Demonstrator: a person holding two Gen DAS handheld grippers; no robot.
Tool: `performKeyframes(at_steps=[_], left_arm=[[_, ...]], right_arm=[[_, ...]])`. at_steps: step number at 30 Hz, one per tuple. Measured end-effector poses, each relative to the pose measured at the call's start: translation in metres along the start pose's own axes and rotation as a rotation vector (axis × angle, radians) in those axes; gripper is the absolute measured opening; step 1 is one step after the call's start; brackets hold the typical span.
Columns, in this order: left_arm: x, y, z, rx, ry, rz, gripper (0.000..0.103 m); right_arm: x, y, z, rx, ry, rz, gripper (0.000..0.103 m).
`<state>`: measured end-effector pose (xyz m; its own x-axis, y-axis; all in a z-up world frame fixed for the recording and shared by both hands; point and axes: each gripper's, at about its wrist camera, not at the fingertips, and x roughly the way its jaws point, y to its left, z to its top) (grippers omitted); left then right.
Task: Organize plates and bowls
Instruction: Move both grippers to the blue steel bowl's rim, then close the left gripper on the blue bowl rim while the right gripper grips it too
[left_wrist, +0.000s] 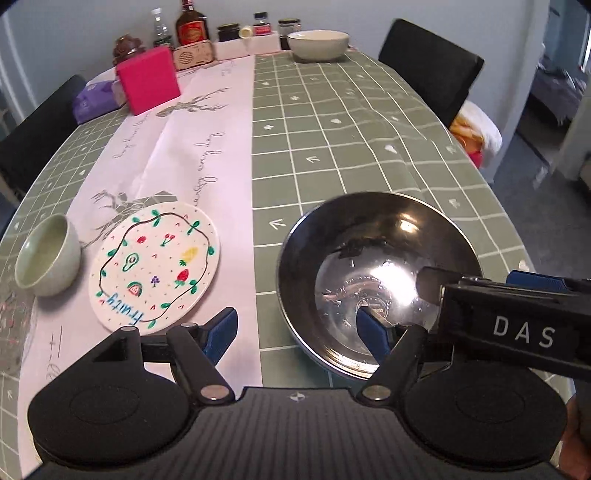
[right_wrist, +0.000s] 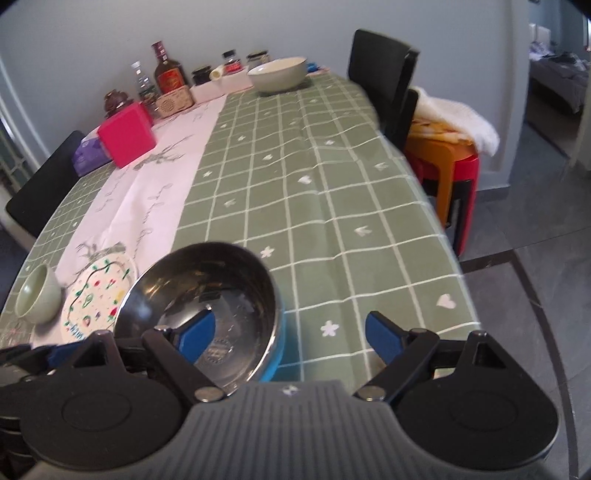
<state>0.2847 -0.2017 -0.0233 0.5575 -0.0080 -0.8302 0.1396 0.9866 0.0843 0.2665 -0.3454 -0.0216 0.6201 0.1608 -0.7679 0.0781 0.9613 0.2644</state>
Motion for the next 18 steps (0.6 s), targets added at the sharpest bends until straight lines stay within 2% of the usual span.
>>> performKeyframes(at_steps=[4, 9, 11, 13, 17, 18], left_arm=[[0.007, -0.006, 0.000, 0.019, 0.007, 0.026, 0.086], [0.009, -0.006, 0.002, 0.044, 0.026, 0.009, 0.079], [0.009, -0.006, 0.002, 0.057, 0.020, 0.024, 0.077], [0.012, -0.006, 0.001, 0.061, 0.038, 0.047, 0.061], [0.016, -0.004, 0.002, 0.051, 0.043, 0.033, 0.055], [0.016, -0.004, 0.003, 0.051, 0.045, 0.024, 0.048]], right_arm=[[0.008, -0.008, -0.005, 0.089, 0.048, 0.023, 0.086], [0.005, 0.000, -0.008, 0.076, 0.029, 0.031, 0.076], [0.003, 0.005, -0.009, 0.047, 0.005, 0.032, 0.065], [0.002, 0.009, -0.009, 0.035, 0.000, 0.048, 0.057], [0.004, 0.011, -0.011, 0.071, 0.018, 0.063, 0.040], [0.005, 0.011, -0.011, 0.080, 0.022, 0.063, 0.039]])
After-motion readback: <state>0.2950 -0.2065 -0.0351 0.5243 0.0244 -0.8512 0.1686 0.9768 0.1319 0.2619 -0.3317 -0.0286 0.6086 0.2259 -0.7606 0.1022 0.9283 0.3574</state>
